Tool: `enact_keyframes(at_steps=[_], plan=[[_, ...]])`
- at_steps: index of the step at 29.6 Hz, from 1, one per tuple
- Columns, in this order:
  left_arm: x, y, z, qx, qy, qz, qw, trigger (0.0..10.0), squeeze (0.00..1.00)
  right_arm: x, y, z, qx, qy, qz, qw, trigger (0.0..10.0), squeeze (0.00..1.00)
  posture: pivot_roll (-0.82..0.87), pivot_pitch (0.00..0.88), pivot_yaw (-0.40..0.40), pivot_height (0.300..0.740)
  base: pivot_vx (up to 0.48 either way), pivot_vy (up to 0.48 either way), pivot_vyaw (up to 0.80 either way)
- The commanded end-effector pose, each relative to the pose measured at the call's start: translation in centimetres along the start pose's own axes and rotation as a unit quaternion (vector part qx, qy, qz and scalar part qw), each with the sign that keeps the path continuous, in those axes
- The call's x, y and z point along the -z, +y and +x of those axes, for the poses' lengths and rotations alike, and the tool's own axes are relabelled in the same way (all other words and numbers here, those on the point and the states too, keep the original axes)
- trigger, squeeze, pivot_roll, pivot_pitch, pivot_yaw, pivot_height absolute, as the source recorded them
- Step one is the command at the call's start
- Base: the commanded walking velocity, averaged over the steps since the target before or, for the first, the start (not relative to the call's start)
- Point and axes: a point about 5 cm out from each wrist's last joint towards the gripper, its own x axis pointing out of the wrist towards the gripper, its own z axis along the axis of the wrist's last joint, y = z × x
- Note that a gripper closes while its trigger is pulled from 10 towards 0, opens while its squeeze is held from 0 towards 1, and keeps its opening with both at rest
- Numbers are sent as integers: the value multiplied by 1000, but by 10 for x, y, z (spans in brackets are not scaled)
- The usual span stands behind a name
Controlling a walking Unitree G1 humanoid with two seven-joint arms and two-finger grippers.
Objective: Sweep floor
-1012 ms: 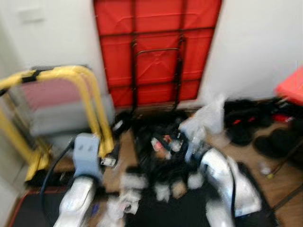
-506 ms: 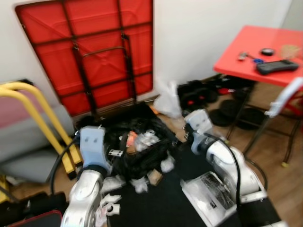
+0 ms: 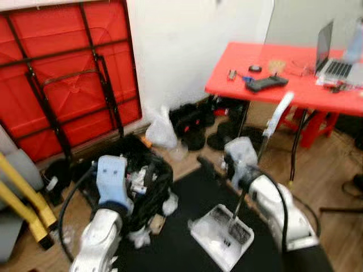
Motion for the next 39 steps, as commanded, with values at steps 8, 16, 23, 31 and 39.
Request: enact_keyframes(at_steps=[8,16,23,31,39], plan=[[3,0,0,1,9,-2,1000,10000,0,-2,-1,2,-7,0,-21,1000,10000,0,-130,0,-9,740,0,-367,0],[2,-1,2,2,11,1,1000,10000,0,-3,1,2,-30,-2,-21,999,10000,0,-126,0,-15,740,0,-367,563],[0,-2,4,3,13,1,1000,10000,0,-2,1,3,-34,4,-21,999,10000,0,-126,0,-15,740,0,-364,781],[-1,-4,6,9,16,2,1000,10000,0,0,0,2,-39,12,-17,999,10000,0,-126,0,-12,740,0,-365,781],[0,-6,7,15,20,2,1000,10000,0,2,-2,3,-29,12,-13,999,10000,0,-127,0,-12,740,0,-364,88]])
